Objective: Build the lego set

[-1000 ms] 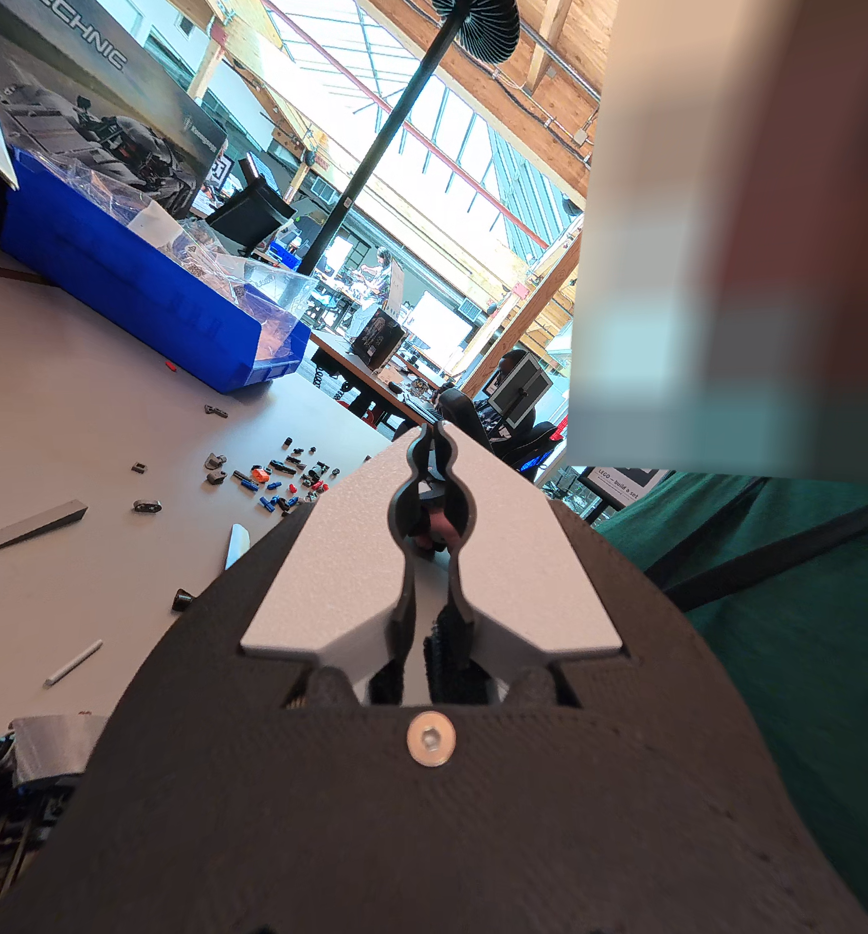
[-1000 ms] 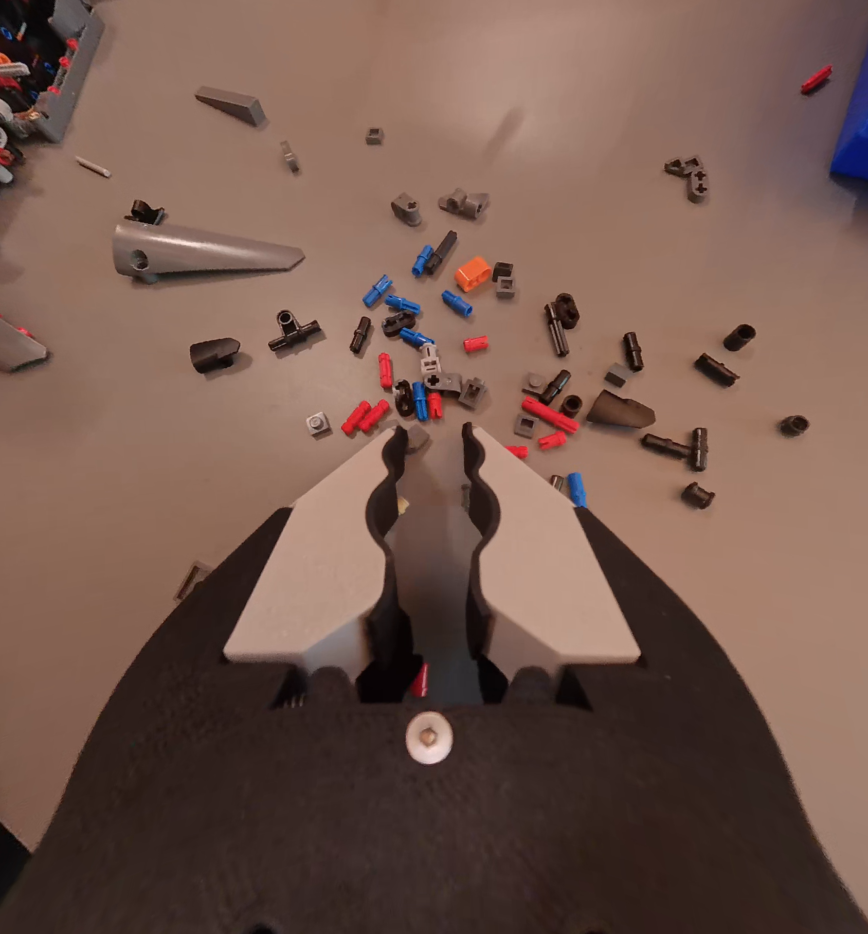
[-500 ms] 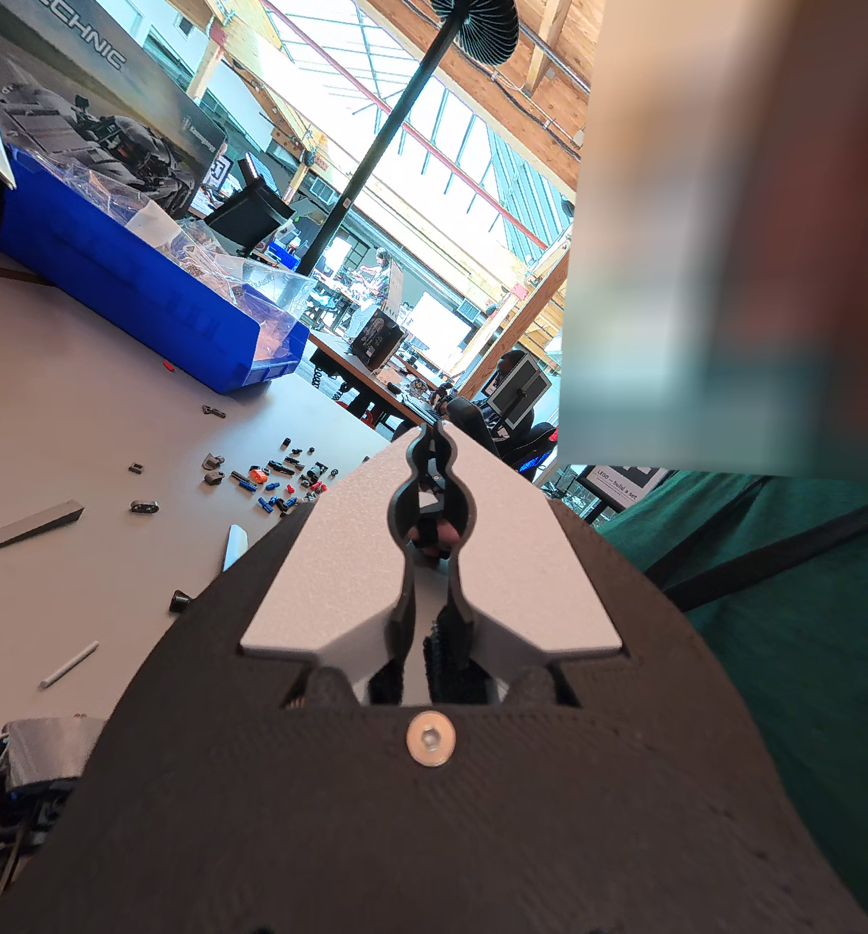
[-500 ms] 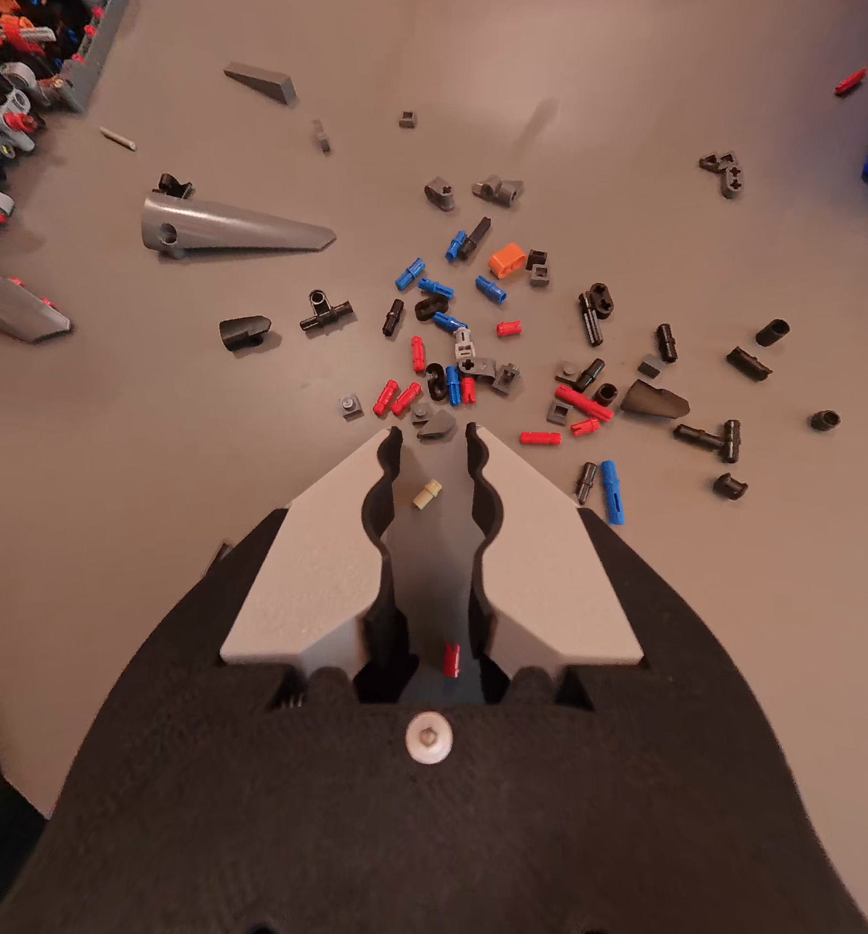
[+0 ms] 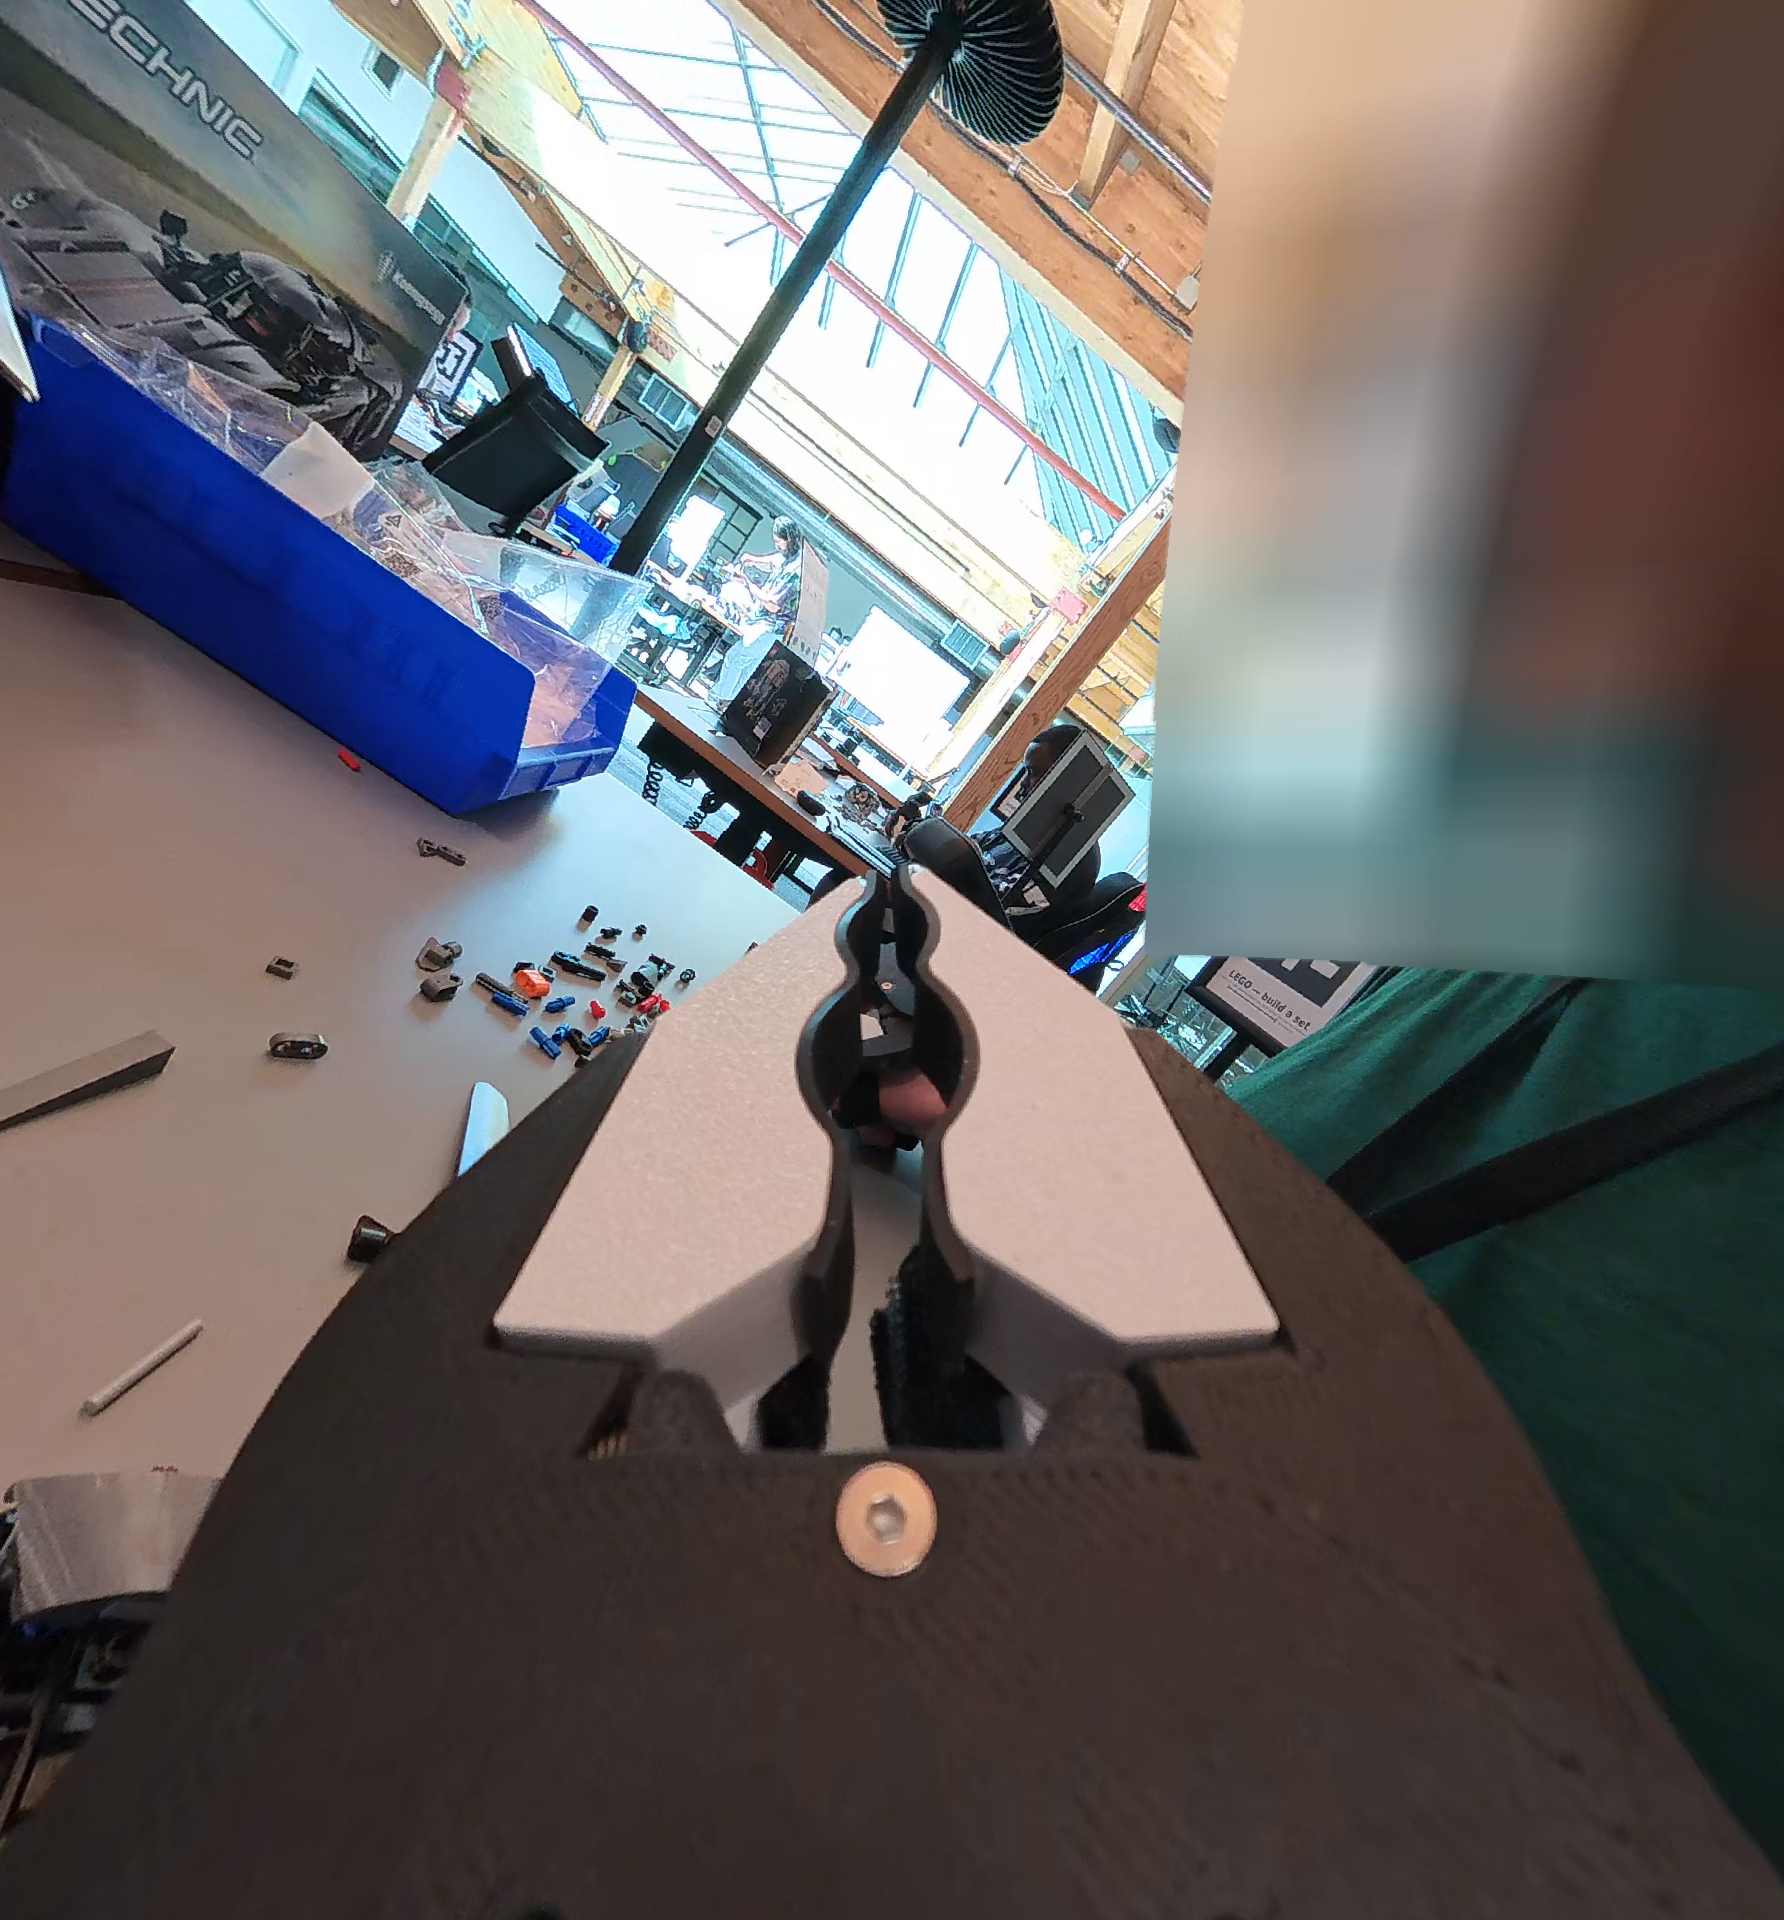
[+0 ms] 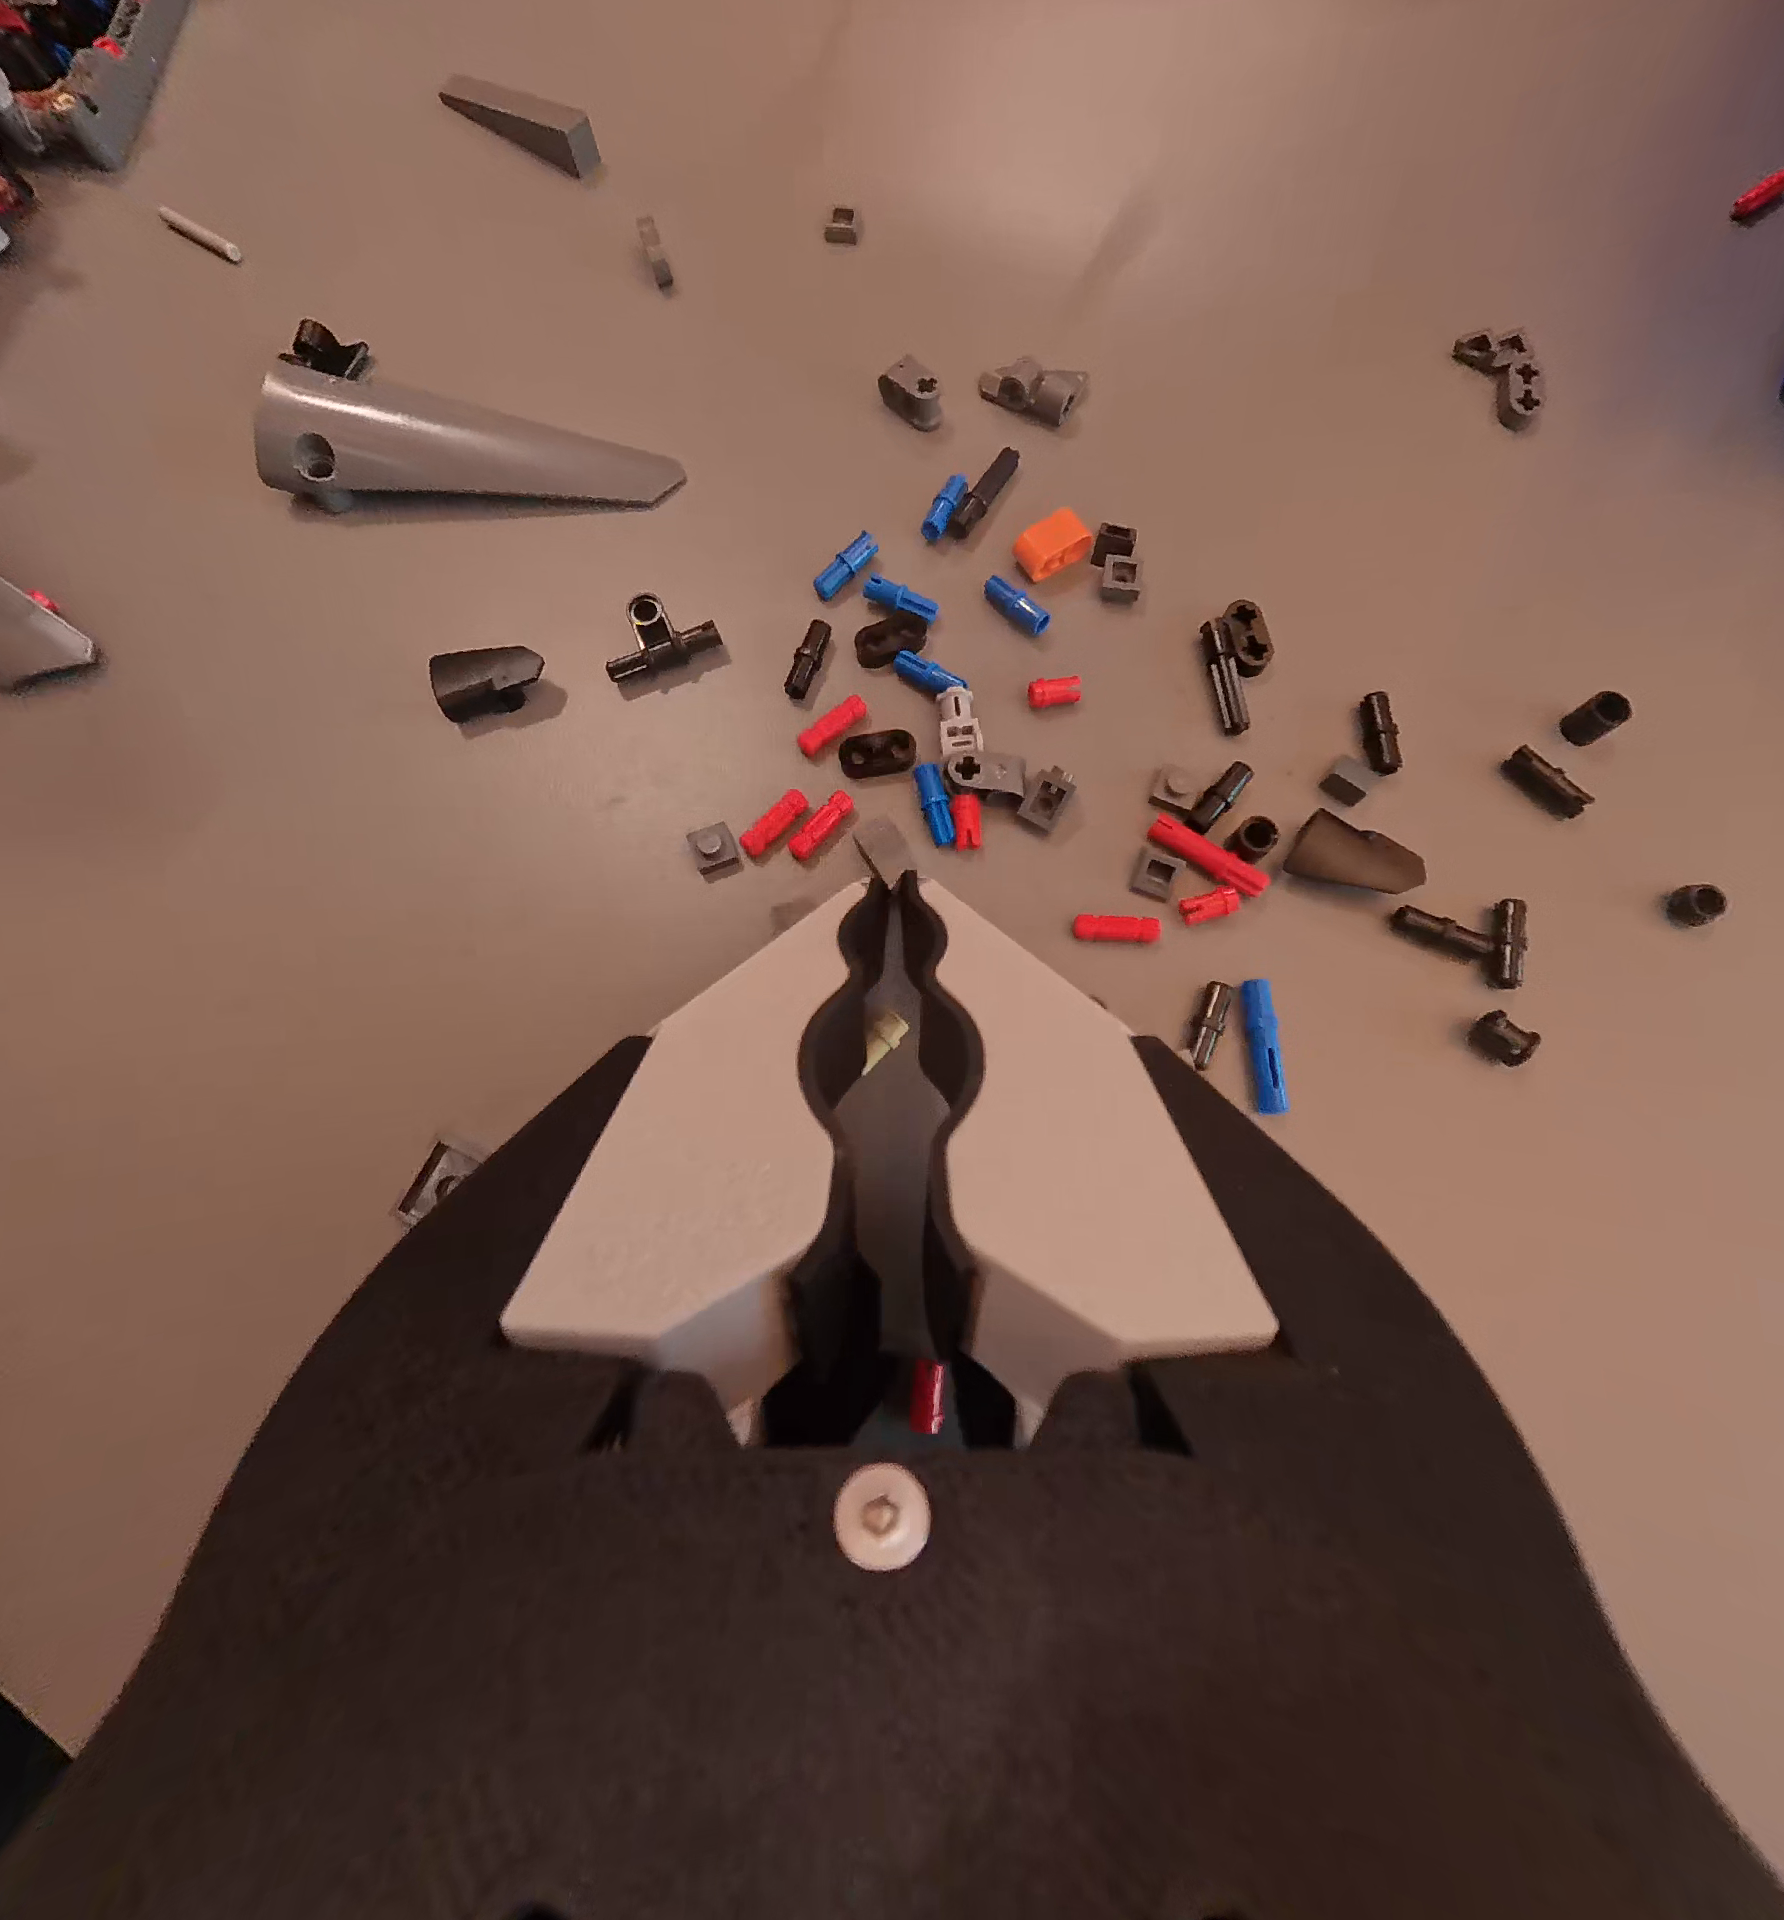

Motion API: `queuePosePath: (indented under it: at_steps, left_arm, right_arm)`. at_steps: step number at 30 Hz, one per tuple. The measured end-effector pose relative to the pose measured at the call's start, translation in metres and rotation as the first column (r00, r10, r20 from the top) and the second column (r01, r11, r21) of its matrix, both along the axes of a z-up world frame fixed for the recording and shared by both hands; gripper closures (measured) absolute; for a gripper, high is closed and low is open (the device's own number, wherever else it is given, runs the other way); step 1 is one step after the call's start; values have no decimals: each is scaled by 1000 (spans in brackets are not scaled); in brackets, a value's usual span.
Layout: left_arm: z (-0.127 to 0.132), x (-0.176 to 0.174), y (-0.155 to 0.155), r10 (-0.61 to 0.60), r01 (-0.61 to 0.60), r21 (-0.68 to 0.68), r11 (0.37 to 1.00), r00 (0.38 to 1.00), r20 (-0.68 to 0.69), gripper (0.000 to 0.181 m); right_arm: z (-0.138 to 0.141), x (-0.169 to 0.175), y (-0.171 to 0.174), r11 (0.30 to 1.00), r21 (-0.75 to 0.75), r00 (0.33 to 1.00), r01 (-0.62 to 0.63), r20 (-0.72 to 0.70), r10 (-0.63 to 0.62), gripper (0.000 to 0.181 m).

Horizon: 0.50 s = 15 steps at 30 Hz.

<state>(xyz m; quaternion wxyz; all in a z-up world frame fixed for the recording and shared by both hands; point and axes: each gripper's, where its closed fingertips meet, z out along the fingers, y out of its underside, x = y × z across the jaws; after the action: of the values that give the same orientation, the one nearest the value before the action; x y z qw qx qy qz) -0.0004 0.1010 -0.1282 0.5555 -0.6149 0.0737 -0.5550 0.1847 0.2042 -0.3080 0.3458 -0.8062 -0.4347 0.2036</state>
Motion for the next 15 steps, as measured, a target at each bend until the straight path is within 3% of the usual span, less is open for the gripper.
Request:
queuePosePath:
  at_steps: [10, 15]
  left_arm:
    - [-1, 1, 0, -3, 3, -3, 1000, 1000, 4, 181]
    - [1, 3, 0, -8, 8, 3, 1000, 1000, 0, 181]
  right_arm:
    - [0, -3, -3, 999, -3, 999, -34, -2, 34, 164]
    - [0, -9, 2, 999, -14, 999, -49, -9, 49, 172]
